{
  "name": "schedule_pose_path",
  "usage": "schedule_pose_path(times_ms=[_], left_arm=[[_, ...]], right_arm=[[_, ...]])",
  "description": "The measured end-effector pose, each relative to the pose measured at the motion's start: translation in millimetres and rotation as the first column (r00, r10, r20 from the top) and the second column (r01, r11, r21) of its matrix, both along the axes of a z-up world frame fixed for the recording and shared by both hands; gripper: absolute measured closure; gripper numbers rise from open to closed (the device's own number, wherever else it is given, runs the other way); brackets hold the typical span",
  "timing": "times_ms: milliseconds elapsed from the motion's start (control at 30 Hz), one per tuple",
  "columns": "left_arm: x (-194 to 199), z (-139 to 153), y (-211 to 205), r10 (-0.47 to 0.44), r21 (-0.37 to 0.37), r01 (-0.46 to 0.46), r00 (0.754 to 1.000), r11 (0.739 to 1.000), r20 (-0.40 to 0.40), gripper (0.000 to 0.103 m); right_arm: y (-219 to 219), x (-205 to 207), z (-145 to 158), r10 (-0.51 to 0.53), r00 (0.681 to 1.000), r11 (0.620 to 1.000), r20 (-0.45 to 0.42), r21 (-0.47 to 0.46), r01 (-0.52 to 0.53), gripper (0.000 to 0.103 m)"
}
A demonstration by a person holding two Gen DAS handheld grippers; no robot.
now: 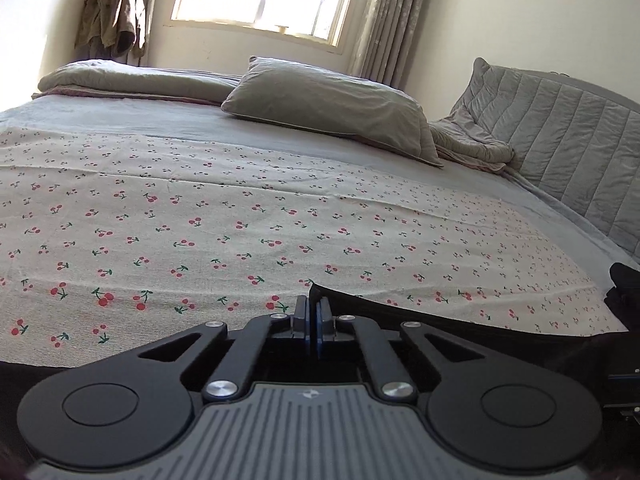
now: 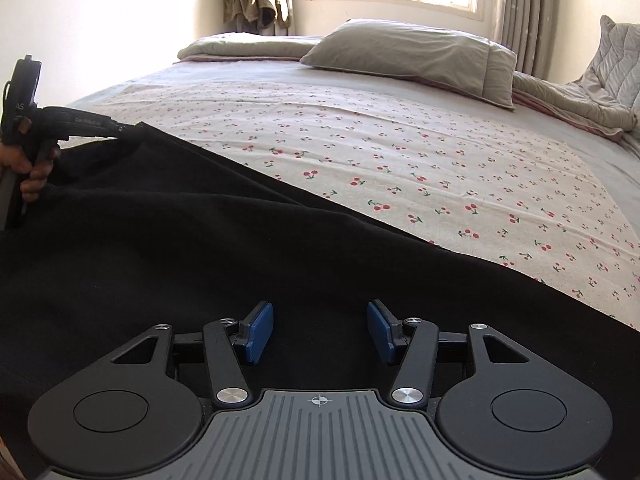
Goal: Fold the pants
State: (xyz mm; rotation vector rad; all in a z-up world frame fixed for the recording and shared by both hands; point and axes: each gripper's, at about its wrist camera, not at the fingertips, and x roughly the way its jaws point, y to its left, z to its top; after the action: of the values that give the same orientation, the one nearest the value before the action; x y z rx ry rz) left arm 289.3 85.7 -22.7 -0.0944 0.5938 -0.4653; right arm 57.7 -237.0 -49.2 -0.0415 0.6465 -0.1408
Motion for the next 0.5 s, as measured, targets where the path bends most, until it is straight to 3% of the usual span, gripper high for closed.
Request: schedule_pose_path(times_ms=[133, 267, 367, 433, 500], left_arm=[[6, -5, -9, 0.044, 0.025, -0.044, 0.999, 0.999, 0.005, 0.1], [17, -13, -13, 0.081, 0.064, -0.078, 0.996, 0.995, -0.048, 0.099], [10, -5, -7, 0.117, 0.081, -0.115, 0.993, 0.99, -0.018, 0.084], [0, 3, -5, 0.121, 0.089, -0.122, 0.993, 0.989, 0.012, 0.055], [-10, 11, -5, 0.116, 0.093, -0.119, 0.993, 0.989, 0.029, 0.048]], right_arm=[[-2, -5, 0, 0.004, 1.0, 1.0, 0.002, -0.001, -0.004, 0.051], [-3, -7, 0, 0.0, 1.0, 1.0, 0.007, -0.004, 0.0, 0.049], [-1, -8, 2, -0.016, 1.0, 1.0, 0.012, -0.018, 0.016, 0.045], [1, -11, 4, -0.017, 1.0, 0.999, 0.012, -0.033, 0.017, 0.043], [3, -15, 7, -0.02, 1.0, 0.998, 0.013, -0.061, 0.021, 0.04]])
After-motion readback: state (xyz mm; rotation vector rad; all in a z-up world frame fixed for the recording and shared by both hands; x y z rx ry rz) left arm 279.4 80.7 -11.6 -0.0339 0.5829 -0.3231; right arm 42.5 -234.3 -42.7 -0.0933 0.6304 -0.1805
